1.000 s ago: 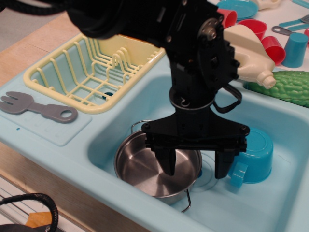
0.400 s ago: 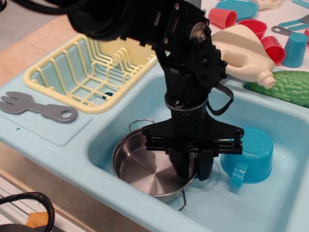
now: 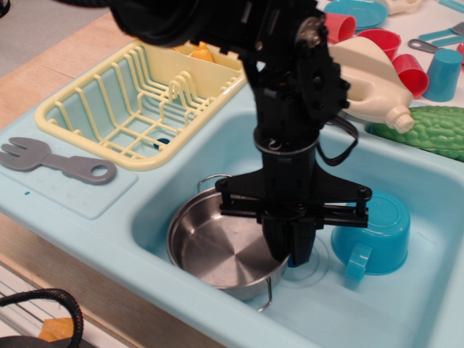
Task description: Put pot or pan from sink into drying rack
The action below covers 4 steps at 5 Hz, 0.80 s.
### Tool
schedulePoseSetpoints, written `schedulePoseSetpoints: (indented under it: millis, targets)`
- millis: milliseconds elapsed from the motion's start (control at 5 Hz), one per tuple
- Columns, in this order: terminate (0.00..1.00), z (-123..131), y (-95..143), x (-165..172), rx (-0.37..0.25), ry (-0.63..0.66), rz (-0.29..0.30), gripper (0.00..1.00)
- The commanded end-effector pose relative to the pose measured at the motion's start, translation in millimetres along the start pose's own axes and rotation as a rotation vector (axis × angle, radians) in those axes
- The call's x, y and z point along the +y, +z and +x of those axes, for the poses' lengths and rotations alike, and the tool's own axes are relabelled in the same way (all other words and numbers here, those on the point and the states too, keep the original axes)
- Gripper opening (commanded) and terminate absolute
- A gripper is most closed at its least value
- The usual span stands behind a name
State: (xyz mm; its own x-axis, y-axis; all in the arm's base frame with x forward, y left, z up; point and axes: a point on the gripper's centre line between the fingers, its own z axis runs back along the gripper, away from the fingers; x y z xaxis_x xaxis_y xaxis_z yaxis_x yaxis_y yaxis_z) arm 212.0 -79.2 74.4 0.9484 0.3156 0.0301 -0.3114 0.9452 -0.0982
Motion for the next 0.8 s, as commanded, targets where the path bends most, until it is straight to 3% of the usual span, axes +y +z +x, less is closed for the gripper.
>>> schedulePoseSetpoints:
  millis: [0, 400, 600]
  targets:
    - [0.00, 15, 31, -8, -0.054, -0.032, 0.050, 0.00]
    - [0.00, 26, 63, -16, -0.101, -0.096, 0.130, 0.00]
    - [0.00, 31, 90, -13, -0.132, -0.103, 0.187, 0.00]
